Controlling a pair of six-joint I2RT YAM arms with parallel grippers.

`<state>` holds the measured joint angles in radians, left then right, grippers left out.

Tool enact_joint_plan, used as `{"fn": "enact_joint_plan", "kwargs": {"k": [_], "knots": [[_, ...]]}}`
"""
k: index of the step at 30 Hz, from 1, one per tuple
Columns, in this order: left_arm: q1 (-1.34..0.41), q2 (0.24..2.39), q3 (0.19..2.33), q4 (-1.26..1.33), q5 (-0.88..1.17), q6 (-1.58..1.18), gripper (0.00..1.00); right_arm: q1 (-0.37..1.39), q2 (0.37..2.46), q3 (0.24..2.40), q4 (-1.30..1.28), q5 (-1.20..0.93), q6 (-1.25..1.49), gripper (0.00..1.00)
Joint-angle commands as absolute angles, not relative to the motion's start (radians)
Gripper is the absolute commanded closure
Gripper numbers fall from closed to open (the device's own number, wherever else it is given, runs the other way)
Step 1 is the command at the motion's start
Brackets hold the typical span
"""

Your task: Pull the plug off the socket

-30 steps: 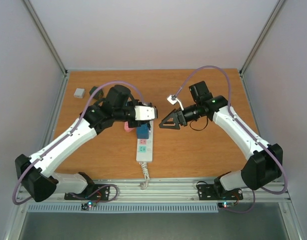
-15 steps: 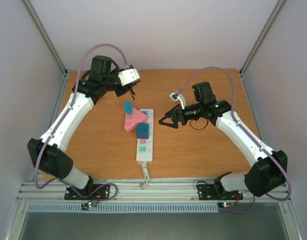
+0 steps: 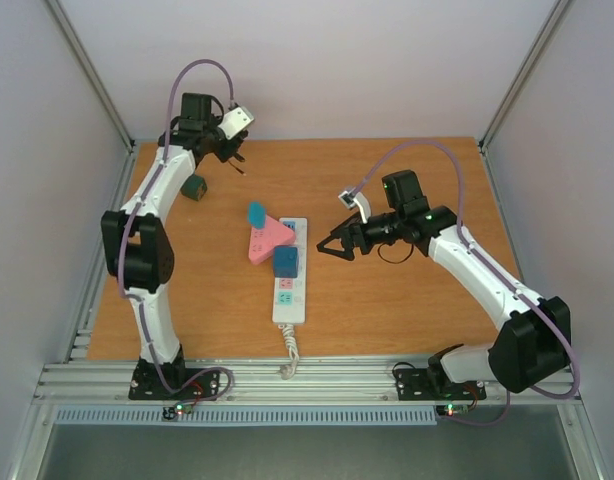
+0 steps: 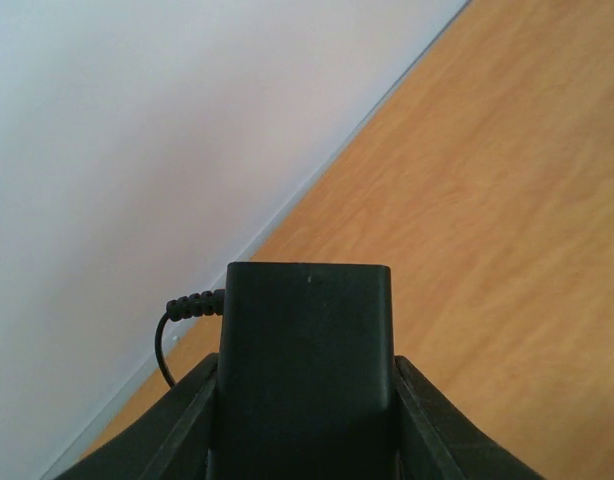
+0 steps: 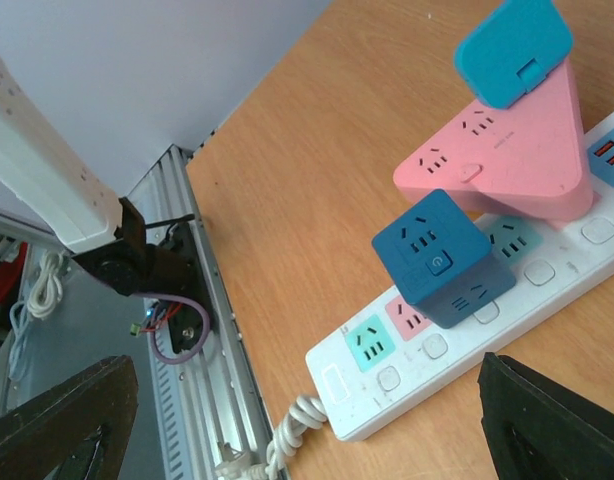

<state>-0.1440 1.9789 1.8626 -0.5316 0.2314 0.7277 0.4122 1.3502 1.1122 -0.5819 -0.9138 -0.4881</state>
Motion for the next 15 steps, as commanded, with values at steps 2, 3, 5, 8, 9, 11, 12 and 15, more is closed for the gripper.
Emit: {"fn": "enact_joint_plan", "kwargs": {"k": [2, 3, 5, 8, 9, 11, 12, 15], "knots": [[-0.102, 2.128, 1.99, -0.431, 0.145, 0.678, 0.83, 0.409, 1.383, 1.112, -0.544, -0.908, -0.498, 0.06], [-0.098, 2.157, 2.007, -0.431, 0.129, 0.677, 0.83, 0.41, 1.391, 1.113, -0.542, -0.909, -0.498, 0.06], [-0.095, 2.213, 2.031, -0.428, 0.088, 0.687, 0.83, 0.409, 1.408, 1.117, -0.538, -0.912, -0.498, 0.06], [-0.095, 2.274, 2.031, -0.416, 0.06, 0.709, 0.83, 0.41, 1.426, 1.121, -0.535, -0.919, -0.497, 0.06], [-0.095, 2.288, 2.027, -0.416, 0.061, 0.71, 0.82, 0.41, 1.43, 1.123, -0.534, -0.919, -0.497, 0.06], [-0.095, 2.307, 2.012, -0.417, 0.076, 0.704, 0.82, 0.41, 1.439, 1.124, -0.534, -0.918, -0.498, 0.06], [-0.094, 2.31, 1.999, -0.416, 0.089, 0.697, 0.82, 0.41, 1.442, 1.124, -0.534, -0.917, -0.5, 0.06], [-0.094, 2.309, 1.963, -0.425, 0.141, 0.672, 0.81, 0.41, 1.451, 1.124, -0.53, -0.917, -0.508, 0.06]]}}
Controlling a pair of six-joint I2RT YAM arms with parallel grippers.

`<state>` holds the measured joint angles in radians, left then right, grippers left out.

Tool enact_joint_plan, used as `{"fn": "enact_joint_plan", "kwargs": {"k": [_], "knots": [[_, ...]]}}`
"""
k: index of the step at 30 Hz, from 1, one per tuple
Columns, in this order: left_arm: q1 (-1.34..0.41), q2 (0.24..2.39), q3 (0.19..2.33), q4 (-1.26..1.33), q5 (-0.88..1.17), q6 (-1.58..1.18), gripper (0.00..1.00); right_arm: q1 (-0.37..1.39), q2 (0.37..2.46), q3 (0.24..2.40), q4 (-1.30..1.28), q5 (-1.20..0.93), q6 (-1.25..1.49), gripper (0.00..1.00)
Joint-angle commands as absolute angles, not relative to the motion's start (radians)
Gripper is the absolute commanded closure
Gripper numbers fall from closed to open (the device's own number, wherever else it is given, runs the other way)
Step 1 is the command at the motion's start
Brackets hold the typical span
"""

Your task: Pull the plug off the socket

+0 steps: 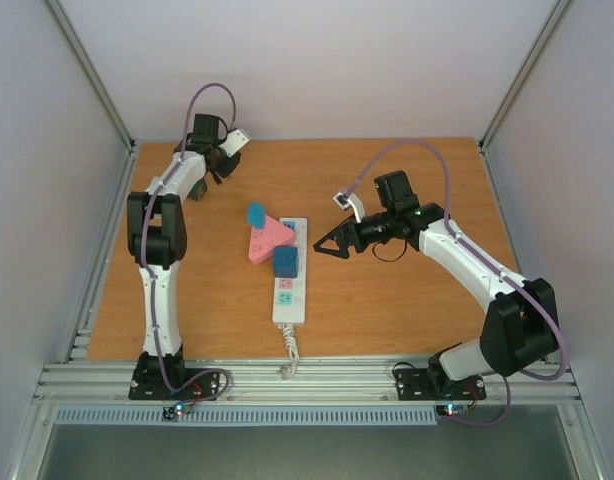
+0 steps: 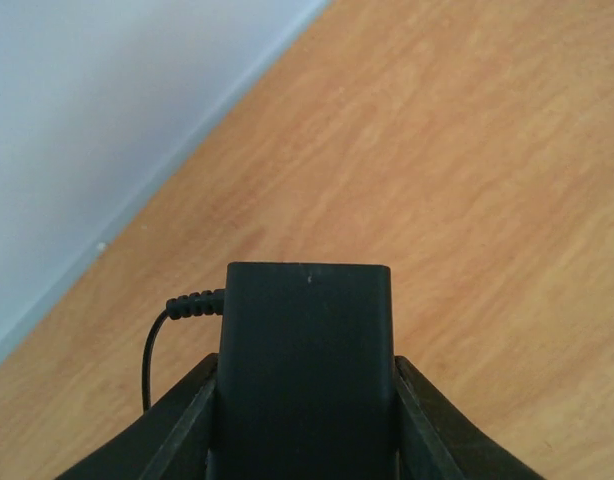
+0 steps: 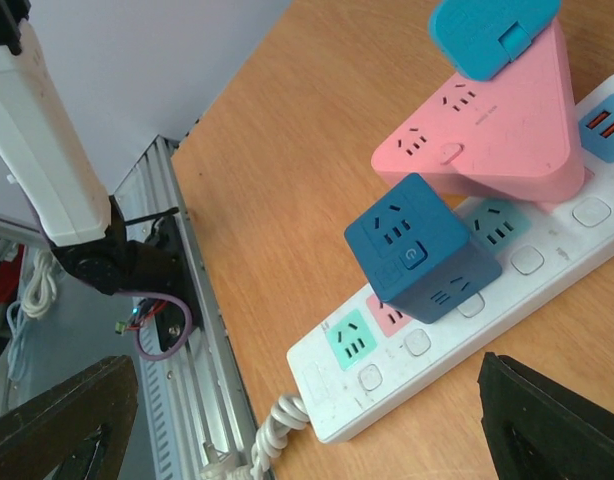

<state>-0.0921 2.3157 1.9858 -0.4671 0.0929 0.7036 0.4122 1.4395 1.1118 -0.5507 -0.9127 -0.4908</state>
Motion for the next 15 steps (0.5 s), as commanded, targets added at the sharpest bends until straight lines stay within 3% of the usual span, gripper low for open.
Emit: {"fn": "enact_joint_plan", "kwargs": {"k": [1, 15], "knots": [[-0.094, 2.308, 1.952, -0.427, 0.154, 0.667, 0.81, 0.41, 1.455, 1.124, -0.528, -0.916, -0.51, 0.06], [-0.094, 2.316, 1.872, -0.528, 0.239, 0.645, 0.75, 0.41, 1.503, 1.125, -0.49, -0.93, -0.519, 0.06]]}}
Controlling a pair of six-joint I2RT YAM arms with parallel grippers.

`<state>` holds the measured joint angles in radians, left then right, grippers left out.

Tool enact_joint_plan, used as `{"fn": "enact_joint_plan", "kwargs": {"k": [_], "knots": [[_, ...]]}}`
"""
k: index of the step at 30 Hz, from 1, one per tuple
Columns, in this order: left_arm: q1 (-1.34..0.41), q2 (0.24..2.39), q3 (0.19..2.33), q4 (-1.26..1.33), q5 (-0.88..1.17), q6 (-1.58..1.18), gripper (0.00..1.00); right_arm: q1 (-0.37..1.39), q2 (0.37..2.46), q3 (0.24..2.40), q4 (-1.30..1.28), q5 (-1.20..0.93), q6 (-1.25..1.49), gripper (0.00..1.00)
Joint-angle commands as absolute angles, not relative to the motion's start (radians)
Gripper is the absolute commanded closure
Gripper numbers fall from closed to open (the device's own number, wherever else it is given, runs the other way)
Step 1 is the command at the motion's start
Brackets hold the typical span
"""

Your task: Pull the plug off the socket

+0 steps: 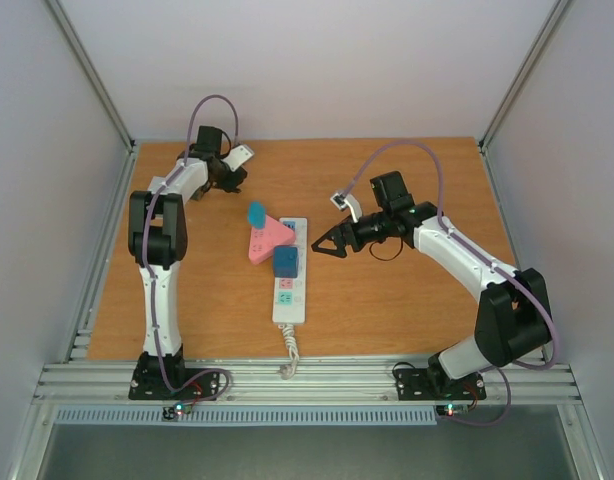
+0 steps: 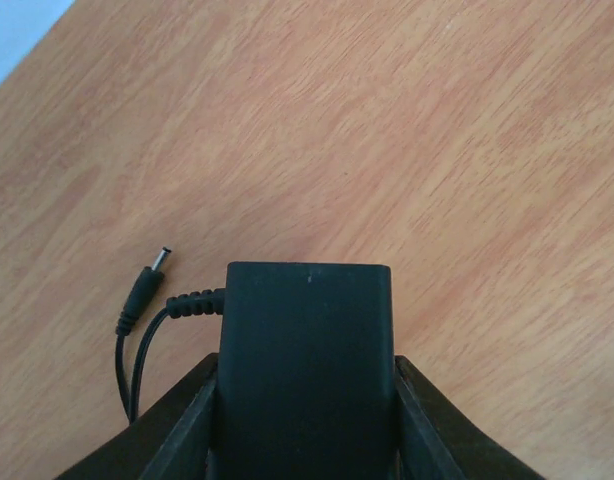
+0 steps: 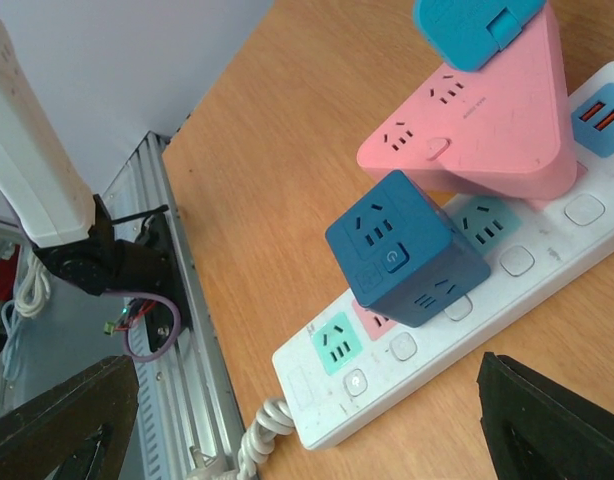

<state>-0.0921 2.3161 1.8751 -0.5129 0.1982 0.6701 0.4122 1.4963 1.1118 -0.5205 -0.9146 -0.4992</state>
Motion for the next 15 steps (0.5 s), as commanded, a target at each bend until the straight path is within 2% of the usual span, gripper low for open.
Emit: {"fn": "enact_joint_plan", "kwargs": {"k": [1, 8, 12, 15], "knots": [[-0.094, 2.318, 1.876, -0.534, 0.241, 0.64, 0.73, 0.409, 1.503, 1.124, -0.488, -0.93, -0.52, 0.06], [-0.094, 2.306, 1.9, -0.594, 0.277, 0.618, 0.49, 0.41, 1.504, 1.114, -0.484, -0.928, -0.531, 0.06], [-0.094, 2.293, 1.925, -0.621, 0.291, 0.603, 0.41, 0.41, 1.506, 1.114, -0.474, -0.936, -0.526, 0.07], [-0.093, 2.275, 1.936, -0.642, 0.292, 0.601, 0.39, 0.41, 1.503, 1.113, -0.468, -0.94, -0.526, 0.07]]}}
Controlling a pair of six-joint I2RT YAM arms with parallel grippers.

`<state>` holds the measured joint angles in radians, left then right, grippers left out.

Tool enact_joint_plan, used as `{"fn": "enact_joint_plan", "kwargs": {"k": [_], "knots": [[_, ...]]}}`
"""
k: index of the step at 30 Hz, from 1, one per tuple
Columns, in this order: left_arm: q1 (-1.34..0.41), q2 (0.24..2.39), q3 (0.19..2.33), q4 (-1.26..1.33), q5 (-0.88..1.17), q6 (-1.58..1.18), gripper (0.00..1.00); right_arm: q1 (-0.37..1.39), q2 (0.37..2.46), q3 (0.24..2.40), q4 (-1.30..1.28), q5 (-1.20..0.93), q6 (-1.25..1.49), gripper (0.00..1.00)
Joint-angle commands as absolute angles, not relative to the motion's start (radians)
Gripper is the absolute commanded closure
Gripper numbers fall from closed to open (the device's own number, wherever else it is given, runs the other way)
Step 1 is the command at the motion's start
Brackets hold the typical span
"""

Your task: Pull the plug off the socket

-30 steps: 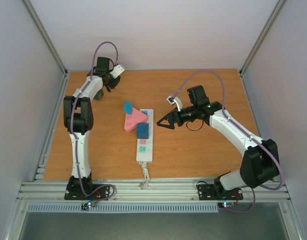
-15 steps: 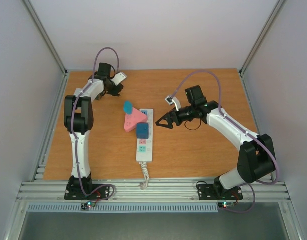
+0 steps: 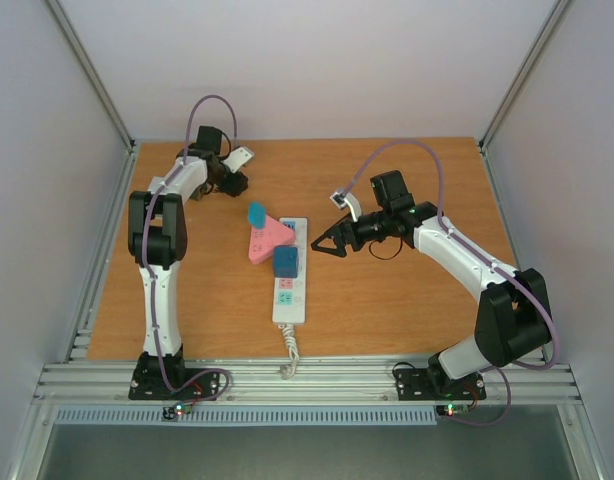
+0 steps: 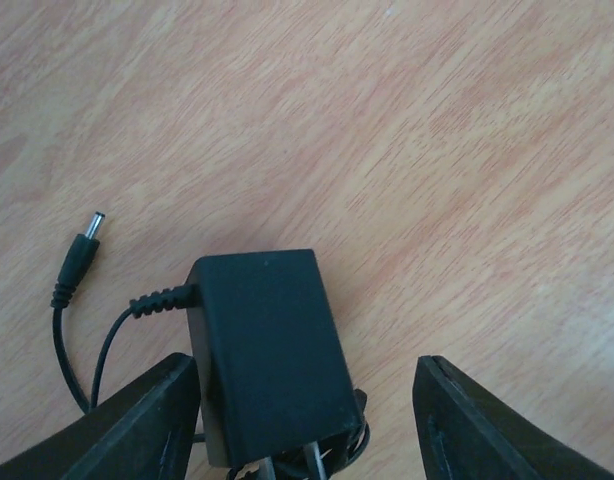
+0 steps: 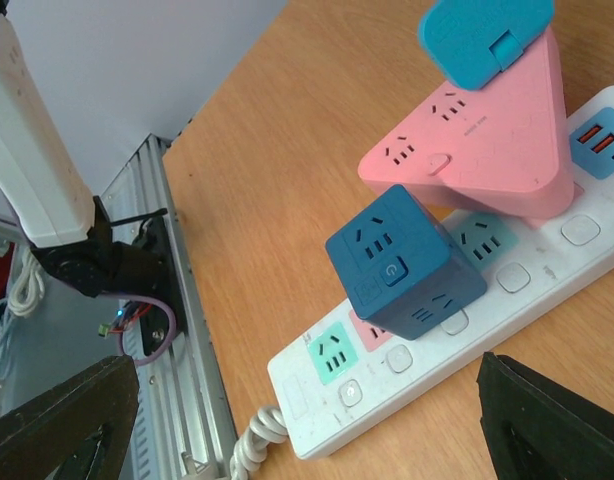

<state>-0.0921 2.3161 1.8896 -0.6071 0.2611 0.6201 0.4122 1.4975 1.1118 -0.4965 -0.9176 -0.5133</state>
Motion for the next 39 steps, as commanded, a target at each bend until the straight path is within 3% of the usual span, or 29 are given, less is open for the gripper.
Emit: {"fn": "enact_joint_plan", "kwargs": {"k": [1, 15, 20, 27, 39], "knots": [[-0.092, 2.259, 1.931, -0.645, 0.295, 0.601, 0.38, 0.41, 1.501, 1.11, -0.466, -0.94, -0.526, 0.07], [-0.089, 2.034, 1.758, -0.619, 0.368, 0.602, 0.34, 0.41, 1.482, 1.084, -0.444, -0.939, -0.534, 0.07], [-0.089, 1.873, 1.632, -0.621, 0.438, 0.63, 0.26, 0.41, 1.478, 1.062, -0.417, -0.934, -0.554, 0.07], [-0.089, 1.664, 1.47, -0.637, 0.537, 0.707, 0.08, 0.418, 1.48, 1.01, -0.338, -0.929, -0.591, 0.07], [-0.116, 1.618, 1.3, -0.59, 0.592, 0.534, 0.12, 0.486, 1.587, 1.101, -0.268, -0.831, -0.569, 0.08]]}}
